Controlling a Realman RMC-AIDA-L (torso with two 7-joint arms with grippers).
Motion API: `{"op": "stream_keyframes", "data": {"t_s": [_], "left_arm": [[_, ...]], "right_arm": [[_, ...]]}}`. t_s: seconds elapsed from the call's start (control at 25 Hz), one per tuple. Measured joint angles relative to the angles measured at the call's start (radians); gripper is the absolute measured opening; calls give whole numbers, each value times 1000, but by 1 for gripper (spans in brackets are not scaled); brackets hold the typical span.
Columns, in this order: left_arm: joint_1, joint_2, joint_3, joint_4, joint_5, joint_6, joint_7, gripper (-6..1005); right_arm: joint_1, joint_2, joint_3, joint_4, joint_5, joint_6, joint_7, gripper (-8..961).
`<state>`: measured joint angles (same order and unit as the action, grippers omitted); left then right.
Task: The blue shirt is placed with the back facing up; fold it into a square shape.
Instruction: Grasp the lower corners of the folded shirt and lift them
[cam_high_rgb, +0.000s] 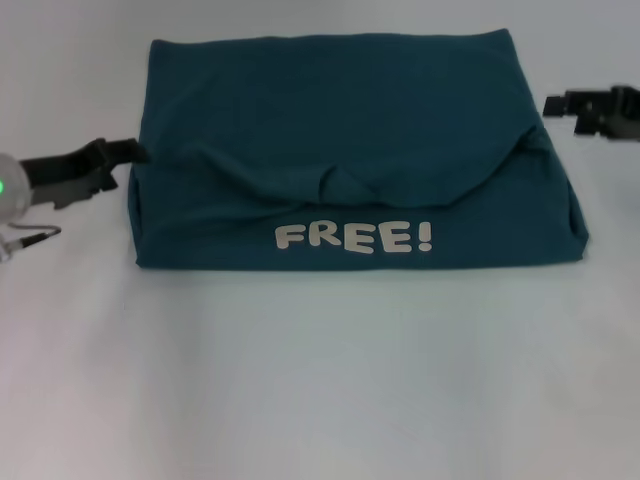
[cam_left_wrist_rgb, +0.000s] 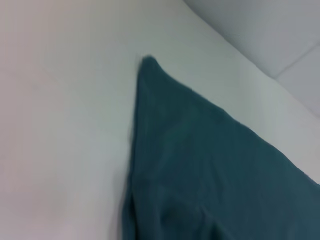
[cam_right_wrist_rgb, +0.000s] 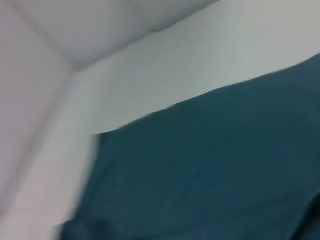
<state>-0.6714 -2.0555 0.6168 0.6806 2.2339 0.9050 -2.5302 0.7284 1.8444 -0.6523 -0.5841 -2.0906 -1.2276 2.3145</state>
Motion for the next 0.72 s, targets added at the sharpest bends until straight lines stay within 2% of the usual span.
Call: {"op": "stream_keyframes", "data": {"t_s": [0.04,0.08,0.16,0.24,0.44,0.72], "left_arm": [[17,3,-7,0,-22,33,16,526],[36,5,-20,0,-41,67,32,574],[59,6,-53,0,-63,118,66,668],[83,5,-93,-8,-68,158,106,696],[101,4,-117,-60,-69,183,144,752],[93,-10,-117,-77,-86,134,220,752]], "right_arm": [[-58,-1,15,1,74,-102,-51,592],[-86,1,21,2,105,-144,-76,617],[-110,5,26,5,127,-176,-96,695],[-177,20,35,7,180,-257,-166,772],[-231,36,43,9,193,-293,-246,930],[-253,39,54,13,189,-299,-290,928]]}}
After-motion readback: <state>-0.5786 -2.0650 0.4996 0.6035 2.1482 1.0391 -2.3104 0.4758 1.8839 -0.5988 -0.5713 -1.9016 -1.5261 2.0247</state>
